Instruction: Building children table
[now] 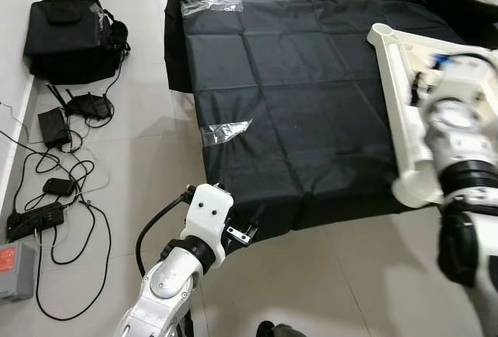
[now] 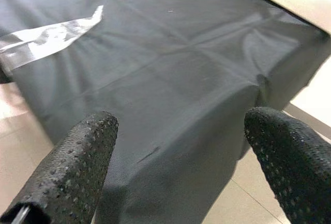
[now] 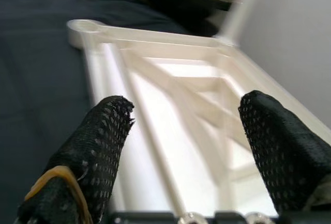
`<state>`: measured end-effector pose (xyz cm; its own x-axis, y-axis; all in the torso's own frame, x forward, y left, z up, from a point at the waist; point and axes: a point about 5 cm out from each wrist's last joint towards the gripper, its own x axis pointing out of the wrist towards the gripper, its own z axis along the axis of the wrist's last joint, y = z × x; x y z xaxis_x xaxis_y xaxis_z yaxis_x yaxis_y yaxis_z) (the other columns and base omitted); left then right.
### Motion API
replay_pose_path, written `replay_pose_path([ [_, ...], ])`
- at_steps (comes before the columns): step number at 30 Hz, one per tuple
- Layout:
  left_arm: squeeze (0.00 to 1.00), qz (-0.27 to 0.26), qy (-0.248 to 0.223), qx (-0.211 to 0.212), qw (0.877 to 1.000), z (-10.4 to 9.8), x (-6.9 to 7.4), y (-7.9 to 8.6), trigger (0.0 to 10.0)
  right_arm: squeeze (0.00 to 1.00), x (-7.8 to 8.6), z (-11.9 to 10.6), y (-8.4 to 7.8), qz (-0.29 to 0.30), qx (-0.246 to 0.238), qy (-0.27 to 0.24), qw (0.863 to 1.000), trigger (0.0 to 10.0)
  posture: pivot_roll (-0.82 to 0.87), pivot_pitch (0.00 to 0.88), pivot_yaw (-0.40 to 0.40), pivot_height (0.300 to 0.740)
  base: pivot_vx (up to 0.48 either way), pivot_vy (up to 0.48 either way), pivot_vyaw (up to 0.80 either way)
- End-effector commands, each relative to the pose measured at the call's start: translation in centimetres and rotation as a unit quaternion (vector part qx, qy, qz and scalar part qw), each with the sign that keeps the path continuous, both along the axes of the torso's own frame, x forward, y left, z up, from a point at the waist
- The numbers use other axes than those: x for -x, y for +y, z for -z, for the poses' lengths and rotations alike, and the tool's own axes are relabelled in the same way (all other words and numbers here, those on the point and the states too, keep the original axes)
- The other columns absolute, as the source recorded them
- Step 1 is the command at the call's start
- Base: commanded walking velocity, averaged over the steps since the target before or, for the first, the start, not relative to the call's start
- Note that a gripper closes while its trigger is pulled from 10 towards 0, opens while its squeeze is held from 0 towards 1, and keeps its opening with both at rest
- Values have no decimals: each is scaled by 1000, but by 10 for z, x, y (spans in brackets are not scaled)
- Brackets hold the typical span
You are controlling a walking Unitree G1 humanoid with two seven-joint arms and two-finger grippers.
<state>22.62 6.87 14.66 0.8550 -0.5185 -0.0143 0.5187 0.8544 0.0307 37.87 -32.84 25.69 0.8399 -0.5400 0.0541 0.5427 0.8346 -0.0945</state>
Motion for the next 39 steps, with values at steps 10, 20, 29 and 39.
replay_pose_path([
  [10, 0, 14, 11, -14, 1000, 4, 3, 0, 10000, 0, -1, 2, 4, -44, -25, -34, 998, 10000, 128, 214, -96, 740, 0, 0, 0],
  [20, 0, 9, 16, -14, 1000, 5, 2, 3, 10000, 0, -19, -13, 101, -304, -29, -150, 941, 10000, 129, 214, -93, 740, 0, 0, 0],
  [29, 0, 4, 1, -25, 1000, 5, 1, 3, 10000, 0, 2, 8, 155, -396, -64, -148, 904, 10000, 119, 194, -97, 740, 0, -119, 0],
  [39, 0, -2, 6, -26, 1000, 8, 0, 2, 10000, 0, 7, 17, 154, -377, -39, -138, 915, 10000, 115, 179, -104, 740, 109, -392, 0],
])
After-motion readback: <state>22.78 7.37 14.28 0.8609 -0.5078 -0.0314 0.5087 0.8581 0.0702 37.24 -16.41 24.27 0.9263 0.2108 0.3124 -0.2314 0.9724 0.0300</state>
